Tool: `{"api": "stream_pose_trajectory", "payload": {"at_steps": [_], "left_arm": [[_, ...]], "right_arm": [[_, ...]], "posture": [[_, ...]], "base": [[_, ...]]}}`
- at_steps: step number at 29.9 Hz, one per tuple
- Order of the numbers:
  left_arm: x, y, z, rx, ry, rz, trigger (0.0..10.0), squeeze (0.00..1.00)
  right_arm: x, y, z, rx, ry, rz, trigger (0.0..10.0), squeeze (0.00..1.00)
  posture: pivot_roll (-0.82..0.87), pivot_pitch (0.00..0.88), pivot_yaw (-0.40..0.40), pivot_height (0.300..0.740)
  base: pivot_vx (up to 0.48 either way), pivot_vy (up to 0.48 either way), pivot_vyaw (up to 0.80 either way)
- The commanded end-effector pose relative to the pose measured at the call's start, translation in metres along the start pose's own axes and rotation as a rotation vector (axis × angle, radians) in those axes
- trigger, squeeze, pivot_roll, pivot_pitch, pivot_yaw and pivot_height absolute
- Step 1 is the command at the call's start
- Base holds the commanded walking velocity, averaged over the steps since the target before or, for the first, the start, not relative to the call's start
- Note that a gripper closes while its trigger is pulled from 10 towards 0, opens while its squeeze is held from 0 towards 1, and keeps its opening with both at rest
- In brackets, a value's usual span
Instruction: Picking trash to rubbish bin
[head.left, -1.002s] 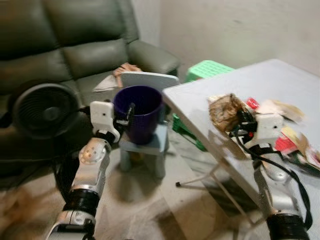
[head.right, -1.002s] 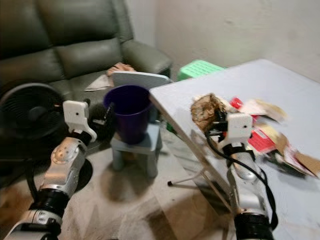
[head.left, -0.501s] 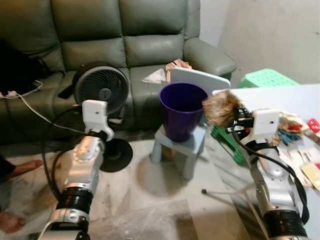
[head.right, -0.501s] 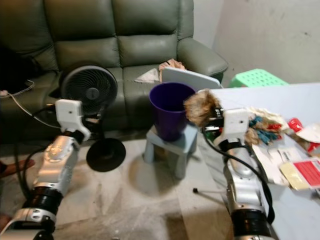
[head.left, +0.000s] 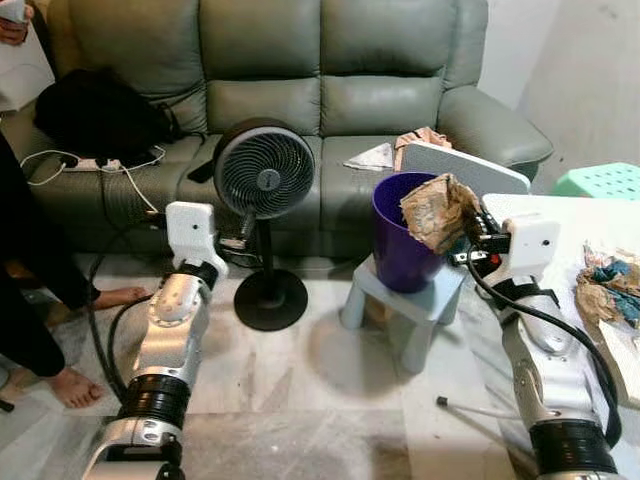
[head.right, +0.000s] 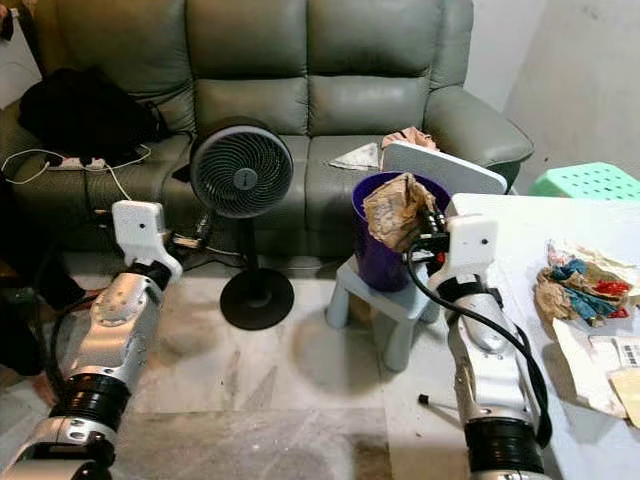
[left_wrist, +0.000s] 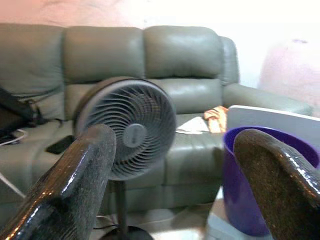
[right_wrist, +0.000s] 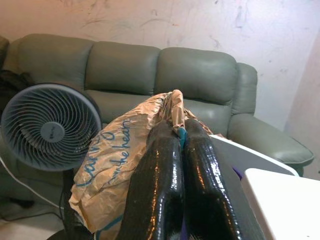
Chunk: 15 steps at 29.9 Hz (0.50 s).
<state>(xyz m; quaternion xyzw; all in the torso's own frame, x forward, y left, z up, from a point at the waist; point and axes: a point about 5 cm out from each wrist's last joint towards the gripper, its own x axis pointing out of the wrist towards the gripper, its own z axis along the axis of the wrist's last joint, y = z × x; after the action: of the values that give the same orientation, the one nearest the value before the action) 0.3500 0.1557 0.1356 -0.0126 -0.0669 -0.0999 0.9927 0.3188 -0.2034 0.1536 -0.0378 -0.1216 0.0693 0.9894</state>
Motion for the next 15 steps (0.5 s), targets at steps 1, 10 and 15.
{"api": "stream_pose_trajectory", "payload": {"at_steps": [1, 10, 15], "left_arm": [[0.0032, 0.0022, 0.0066, 0.005, -0.014, -0.006, 10.0, 0.0], [0.0036, 0.0012, 0.0071, 0.009, -0.014, -0.013, 10.0, 0.0], [0.0048, -0.0002, 0.008, 0.007, -0.015, -0.022, 10.0, 0.0]], "right_arm": [[0.0004, 0.0014, 0.0026, 0.01, -0.008, 0.009, 10.0, 0.0], [-0.0002, 0.0032, 0.002, 0.02, -0.009, 0.02, 10.0, 0.0], [0.0, 0.0036, 0.0018, 0.024, -0.009, 0.025, 10.0, 0.0]], "posture": [[0.02, 0.001, -0.011, 0.715], [0.02, 0.002, -0.009, 0.715], [0.02, 0.0, -0.007, 0.715]], "base": [[0.289, 0.0, 0.0], [0.286, 0.0, 0.0], [0.287, 0.0, 0.0]]}}
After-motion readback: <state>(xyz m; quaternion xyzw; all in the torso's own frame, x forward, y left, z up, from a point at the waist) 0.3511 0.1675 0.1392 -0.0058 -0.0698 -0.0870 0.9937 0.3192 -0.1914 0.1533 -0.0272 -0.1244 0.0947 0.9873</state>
